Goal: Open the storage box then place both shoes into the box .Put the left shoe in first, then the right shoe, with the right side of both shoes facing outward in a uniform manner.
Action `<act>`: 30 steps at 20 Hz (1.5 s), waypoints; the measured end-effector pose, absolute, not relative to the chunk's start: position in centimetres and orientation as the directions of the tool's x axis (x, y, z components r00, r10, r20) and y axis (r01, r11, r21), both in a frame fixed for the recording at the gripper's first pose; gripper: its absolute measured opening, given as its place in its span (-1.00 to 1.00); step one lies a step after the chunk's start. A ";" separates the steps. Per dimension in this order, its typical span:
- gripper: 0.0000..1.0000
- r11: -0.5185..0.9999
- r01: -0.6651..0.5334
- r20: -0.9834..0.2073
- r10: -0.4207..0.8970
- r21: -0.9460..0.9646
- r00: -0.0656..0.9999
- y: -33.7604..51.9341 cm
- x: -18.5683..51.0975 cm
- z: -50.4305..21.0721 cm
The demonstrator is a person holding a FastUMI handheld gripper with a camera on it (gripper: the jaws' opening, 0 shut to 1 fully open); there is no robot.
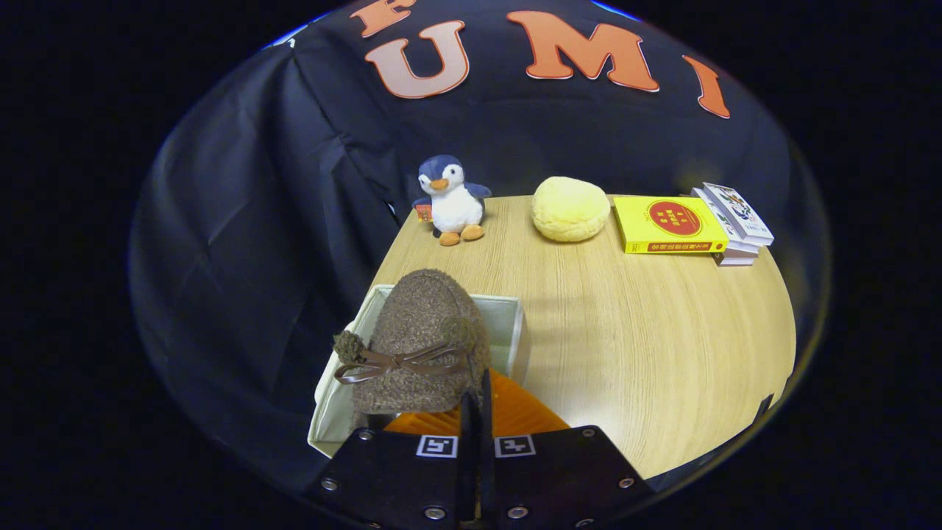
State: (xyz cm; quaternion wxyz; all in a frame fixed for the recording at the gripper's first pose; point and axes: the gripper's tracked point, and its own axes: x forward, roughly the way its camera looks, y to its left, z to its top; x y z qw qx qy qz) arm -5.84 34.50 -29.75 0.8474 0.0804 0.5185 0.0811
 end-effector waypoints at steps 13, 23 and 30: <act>-0.09 0.967 -0.051 -0.896 0.252 0.251 0.365 36.2 -8.6 -31.5; 0.72 0.939 -0.189 -0.631 0.335 0.289 0.699 26.4 -3.9 -21.9; 0.84 0.966 -0.197 -0.301 0.239 0.165 0.923 14.5 -0.4 -11.7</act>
